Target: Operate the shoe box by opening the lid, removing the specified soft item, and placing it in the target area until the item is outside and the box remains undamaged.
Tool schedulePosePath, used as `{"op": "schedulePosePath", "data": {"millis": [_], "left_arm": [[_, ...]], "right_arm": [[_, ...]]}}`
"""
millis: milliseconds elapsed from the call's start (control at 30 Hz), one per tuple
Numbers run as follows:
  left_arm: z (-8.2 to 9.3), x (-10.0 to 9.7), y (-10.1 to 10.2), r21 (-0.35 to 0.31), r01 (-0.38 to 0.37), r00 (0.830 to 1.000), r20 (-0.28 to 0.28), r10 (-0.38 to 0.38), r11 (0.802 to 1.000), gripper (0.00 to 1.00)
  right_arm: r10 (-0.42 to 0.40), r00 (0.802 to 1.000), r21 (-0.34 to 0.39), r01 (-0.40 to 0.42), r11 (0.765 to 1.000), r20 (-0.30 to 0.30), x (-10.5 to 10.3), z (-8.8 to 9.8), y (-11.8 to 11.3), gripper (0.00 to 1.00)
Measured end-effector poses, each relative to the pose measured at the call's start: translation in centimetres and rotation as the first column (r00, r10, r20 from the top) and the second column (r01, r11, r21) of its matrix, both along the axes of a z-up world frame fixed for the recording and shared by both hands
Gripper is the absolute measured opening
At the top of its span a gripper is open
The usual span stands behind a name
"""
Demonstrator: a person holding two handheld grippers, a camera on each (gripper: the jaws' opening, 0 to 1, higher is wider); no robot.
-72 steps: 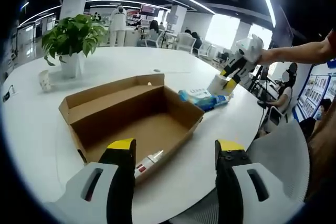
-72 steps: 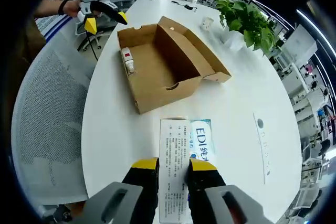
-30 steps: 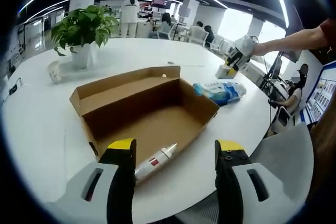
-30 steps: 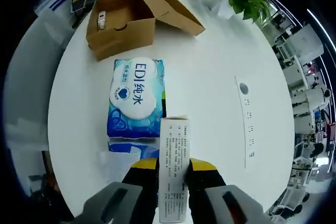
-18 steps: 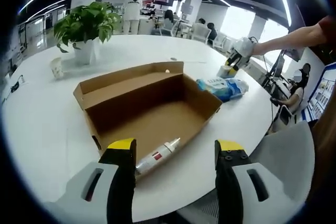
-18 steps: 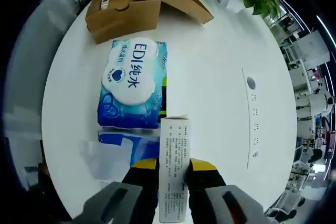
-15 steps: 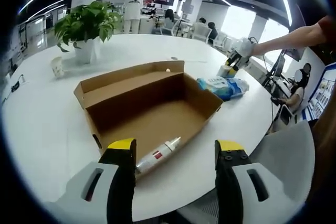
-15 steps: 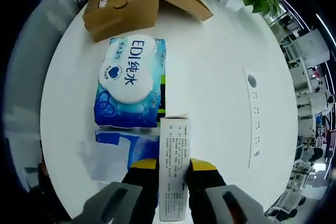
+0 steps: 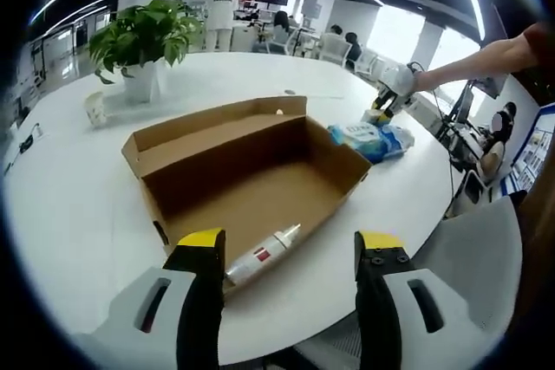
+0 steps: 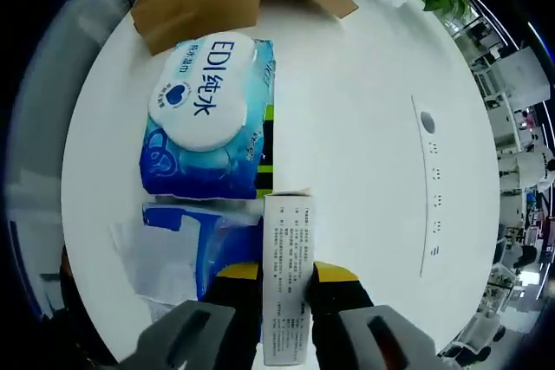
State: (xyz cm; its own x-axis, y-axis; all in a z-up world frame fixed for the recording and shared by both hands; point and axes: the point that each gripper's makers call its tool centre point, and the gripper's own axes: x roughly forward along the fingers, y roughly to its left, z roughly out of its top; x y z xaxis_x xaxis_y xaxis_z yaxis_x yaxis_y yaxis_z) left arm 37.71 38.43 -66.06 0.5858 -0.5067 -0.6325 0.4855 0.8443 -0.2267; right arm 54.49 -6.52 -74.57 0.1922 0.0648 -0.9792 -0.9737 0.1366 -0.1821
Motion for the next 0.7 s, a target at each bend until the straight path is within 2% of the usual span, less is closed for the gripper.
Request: {"op": "schedulePosePath", "data": {"millis": [400, 700], "left_arm": [[-0.07, -0.07, -0.16, 0.004, 0.003, 1.000, -0.005, -0.003, 1.000, 0.60], [-0.10, -0.09, -0.16, 0.009, 0.005, 1.000, -0.005, -0.005, 1.000, 0.60]], "right_arm": [[-0.015, 1.000, -0.009, 0.015, 1.000, -0.004, -0.16, -0.64, -0.54, 0.17], [-0.032, 0.999, 0.002, 0.032, 0.999, 0.002, 0.25, -0.41, -0.67, 0.18]]}}
